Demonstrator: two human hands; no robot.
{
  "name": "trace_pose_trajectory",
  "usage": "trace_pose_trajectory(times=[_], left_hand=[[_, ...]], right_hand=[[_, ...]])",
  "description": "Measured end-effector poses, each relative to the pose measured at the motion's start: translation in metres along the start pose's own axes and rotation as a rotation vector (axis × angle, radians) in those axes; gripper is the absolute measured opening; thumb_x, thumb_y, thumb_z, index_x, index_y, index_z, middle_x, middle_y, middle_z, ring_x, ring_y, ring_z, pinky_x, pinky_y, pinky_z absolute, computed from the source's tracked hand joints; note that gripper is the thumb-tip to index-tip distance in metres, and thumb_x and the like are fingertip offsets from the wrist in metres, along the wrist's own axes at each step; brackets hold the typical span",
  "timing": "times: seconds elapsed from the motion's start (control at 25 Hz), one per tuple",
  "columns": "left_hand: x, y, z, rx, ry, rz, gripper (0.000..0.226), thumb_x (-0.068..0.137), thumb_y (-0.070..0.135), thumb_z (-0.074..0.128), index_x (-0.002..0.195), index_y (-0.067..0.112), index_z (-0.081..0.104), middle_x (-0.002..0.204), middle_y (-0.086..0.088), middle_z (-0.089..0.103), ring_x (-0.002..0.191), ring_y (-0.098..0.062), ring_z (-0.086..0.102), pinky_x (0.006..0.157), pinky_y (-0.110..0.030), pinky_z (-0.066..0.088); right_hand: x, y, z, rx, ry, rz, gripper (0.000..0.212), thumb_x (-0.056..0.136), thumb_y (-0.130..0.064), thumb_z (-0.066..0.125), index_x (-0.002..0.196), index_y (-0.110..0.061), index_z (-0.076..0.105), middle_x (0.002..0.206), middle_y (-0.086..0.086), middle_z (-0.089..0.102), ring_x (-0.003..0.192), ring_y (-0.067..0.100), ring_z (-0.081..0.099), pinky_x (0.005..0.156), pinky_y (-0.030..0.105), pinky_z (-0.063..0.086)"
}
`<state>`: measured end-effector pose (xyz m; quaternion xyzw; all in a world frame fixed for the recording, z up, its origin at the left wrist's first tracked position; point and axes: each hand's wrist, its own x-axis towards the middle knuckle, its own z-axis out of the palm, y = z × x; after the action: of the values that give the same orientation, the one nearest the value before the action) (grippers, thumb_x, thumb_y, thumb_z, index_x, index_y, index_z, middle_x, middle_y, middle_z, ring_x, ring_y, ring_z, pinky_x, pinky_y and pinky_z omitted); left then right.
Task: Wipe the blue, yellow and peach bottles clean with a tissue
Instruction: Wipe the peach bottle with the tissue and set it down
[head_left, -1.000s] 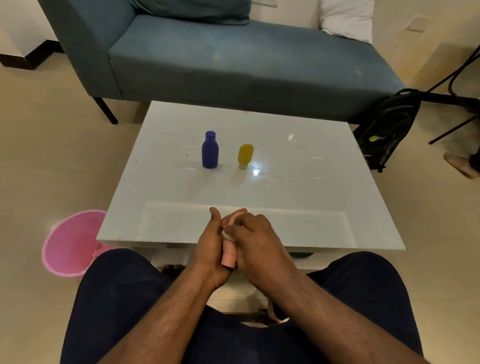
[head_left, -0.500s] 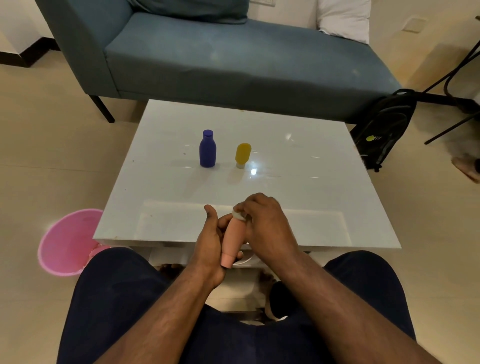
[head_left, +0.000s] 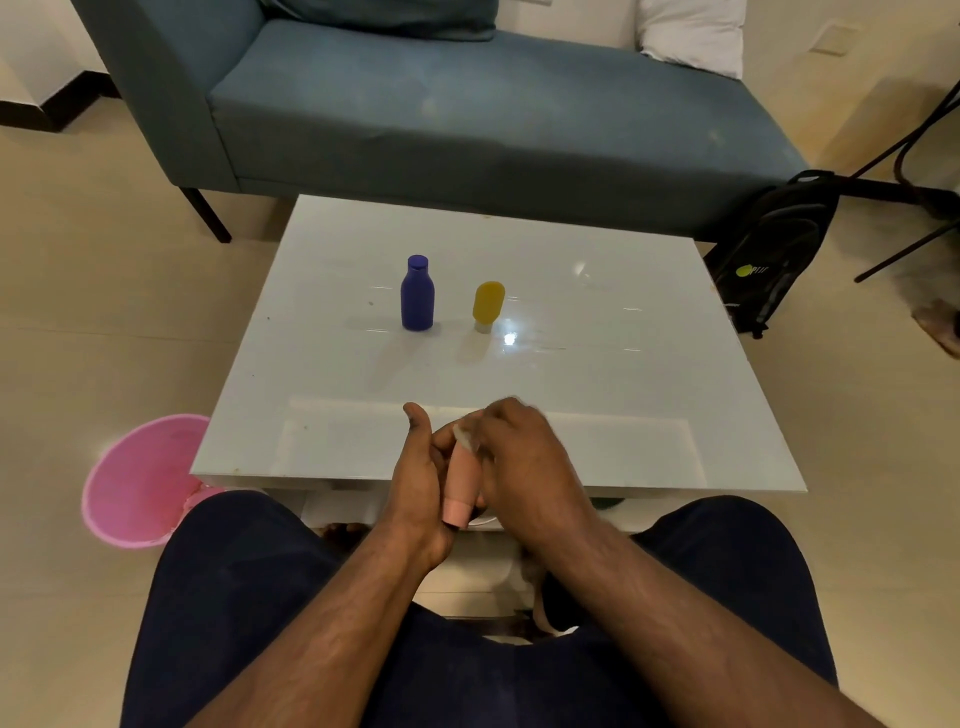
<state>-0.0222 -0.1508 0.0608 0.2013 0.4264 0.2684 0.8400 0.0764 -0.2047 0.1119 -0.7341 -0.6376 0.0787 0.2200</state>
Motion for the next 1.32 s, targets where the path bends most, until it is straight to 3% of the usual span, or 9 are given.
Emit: trace_pose_trajectory(times=[0.12,0.2,0.36,0.48,0.64,0.84,1.0,1.2,1.32], left_hand=[[0.001,0.002,-0.002,-0.08,-0.003,-0.011,0.084,0.09,0.079,0.027,0.129,0.016,0.067,0.125,-0.012,0.071,0.115,-0.031,0.068,0.096,-0.049,0.053],[0.002,0.002,-0.002,-0.1,-0.009,-0.011,0.083,0.09,0.078,0.028,0.131,0.015,0.065,0.125,-0.014,0.071,0.116,-0.033,0.068,0.097,-0.051,0.052],[0.001,0.0,0.0,-0.121,-0.023,-0.012,0.079,0.091,0.077,0.031,0.133,0.018,0.064,0.127,-0.014,0.07,0.116,-0.033,0.068,0.096,-0.051,0.053],[0.001,0.0,-0.004,-0.125,-0.019,-0.02,0.075,0.091,0.077,0.031,0.131,0.025,0.066,0.126,-0.012,0.071,0.114,-0.03,0.069,0.093,-0.049,0.055],[0.001,0.002,0.001,-0.16,-0.05,-0.032,0.067,0.095,0.069,0.035,0.133,0.022,0.063,0.125,-0.013,0.071,0.114,-0.034,0.069,0.094,-0.054,0.054],[0.001,0.002,-0.003,-0.136,-0.038,-0.034,0.062,0.093,0.068,0.042,0.126,0.025,0.07,0.121,-0.012,0.073,0.108,-0.027,0.072,0.09,-0.047,0.057],[-0.001,0.002,0.001,-0.17,-0.056,-0.063,0.046,0.096,0.054,0.053,0.127,0.024,0.069,0.109,-0.013,0.074,0.101,-0.03,0.069,0.092,-0.049,0.052],[0.002,0.0,-0.003,-0.246,-0.065,-0.081,0.043,0.096,0.046,0.056,0.128,0.021,0.068,0.118,-0.014,0.073,0.112,-0.031,0.066,0.095,-0.048,0.052],[0.001,0.001,0.0,-0.226,-0.057,-0.086,0.04,0.098,0.047,0.054,0.122,0.02,0.072,0.115,-0.015,0.072,0.106,-0.032,0.063,0.085,-0.045,0.049]], right_hand=[[-0.022,-0.018,0.002,0.038,-0.121,-0.096,0.025,0.085,-0.012,0.064,0.109,-0.017,0.068,0.099,0.0,0.06,0.087,0.011,0.045,0.072,0.02,0.038],[-0.011,-0.006,0.002,0.049,-0.089,-0.057,0.026,0.084,-0.012,0.064,0.109,-0.017,0.068,0.1,0.001,0.061,0.09,0.015,0.051,0.074,0.025,0.045],[-0.003,-0.005,0.002,0.037,-0.077,0.007,0.026,0.086,-0.007,0.057,0.111,-0.01,0.064,0.103,0.009,0.06,0.094,0.025,0.054,0.08,0.036,0.048],[-0.024,-0.018,0.002,-0.014,-0.193,-0.151,0.032,0.078,0.0,0.064,0.108,-0.012,0.066,0.102,0.007,0.061,0.091,0.023,0.052,0.075,0.028,0.04],[-0.002,0.003,0.002,0.02,-0.055,-0.031,0.035,0.068,-0.002,0.07,0.099,-0.018,0.07,0.094,0.001,0.062,0.082,0.019,0.05,0.067,0.028,0.043],[-0.029,-0.013,0.003,-0.001,-0.21,-0.155,0.034,0.073,0.0,0.067,0.103,-0.018,0.068,0.098,0.001,0.061,0.087,0.018,0.049,0.07,0.026,0.042],[-0.011,0.005,0.003,0.077,-0.043,0.001,0.03,0.074,-0.003,0.064,0.1,-0.017,0.069,0.094,0.0,0.063,0.084,0.018,0.053,0.07,0.033,0.05],[-0.024,-0.011,0.003,0.103,-0.089,-0.08,0.029,0.077,-0.006,0.062,0.101,-0.018,0.07,0.095,0.0,0.063,0.084,0.018,0.054,0.068,0.029,0.049],[0.006,0.009,0.004,0.166,0.026,0.069,0.023,0.081,-0.01,0.053,0.096,-0.013,0.07,0.094,0.002,0.06,0.085,0.018,0.057,0.072,0.033,0.052]])
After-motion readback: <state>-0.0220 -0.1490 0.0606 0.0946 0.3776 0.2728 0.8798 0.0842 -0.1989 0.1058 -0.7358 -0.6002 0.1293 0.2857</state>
